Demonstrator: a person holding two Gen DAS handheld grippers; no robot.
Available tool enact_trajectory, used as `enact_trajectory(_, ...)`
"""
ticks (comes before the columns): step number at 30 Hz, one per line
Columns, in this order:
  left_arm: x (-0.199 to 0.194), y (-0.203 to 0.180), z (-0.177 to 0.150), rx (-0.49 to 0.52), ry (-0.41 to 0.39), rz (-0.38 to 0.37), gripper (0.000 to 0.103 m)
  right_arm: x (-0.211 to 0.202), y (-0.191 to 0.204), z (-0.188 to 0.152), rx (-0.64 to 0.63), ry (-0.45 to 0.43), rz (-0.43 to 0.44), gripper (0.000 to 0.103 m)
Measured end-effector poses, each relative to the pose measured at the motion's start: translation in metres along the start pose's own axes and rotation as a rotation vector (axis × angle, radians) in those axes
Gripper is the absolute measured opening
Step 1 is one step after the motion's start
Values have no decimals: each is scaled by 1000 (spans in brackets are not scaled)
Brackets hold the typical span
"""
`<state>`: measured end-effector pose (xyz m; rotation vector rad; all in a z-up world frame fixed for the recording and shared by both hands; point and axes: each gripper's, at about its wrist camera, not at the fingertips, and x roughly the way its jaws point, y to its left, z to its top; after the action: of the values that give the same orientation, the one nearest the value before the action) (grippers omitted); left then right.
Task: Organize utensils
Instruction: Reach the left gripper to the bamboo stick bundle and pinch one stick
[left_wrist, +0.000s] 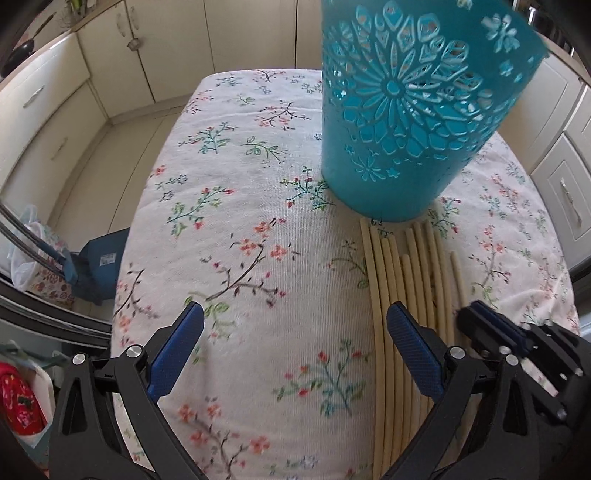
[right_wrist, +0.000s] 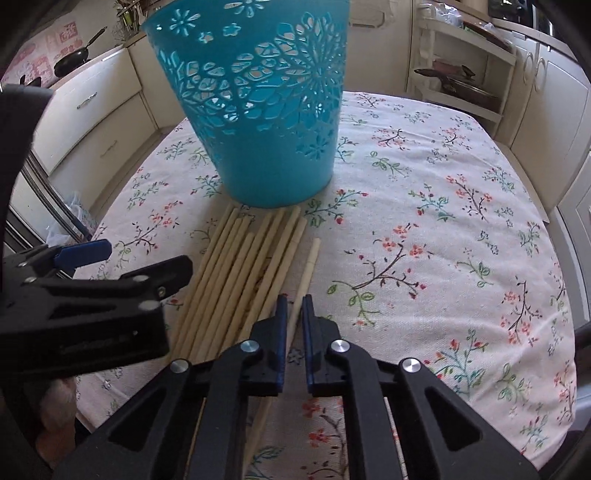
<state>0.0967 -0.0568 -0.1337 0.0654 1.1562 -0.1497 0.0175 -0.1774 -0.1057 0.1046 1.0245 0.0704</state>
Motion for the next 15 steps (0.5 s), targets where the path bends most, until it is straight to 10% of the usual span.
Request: enact_trajectory(15,16,-5,14,14,-20,39,86,-2,-18,1,24,-13,20,8)
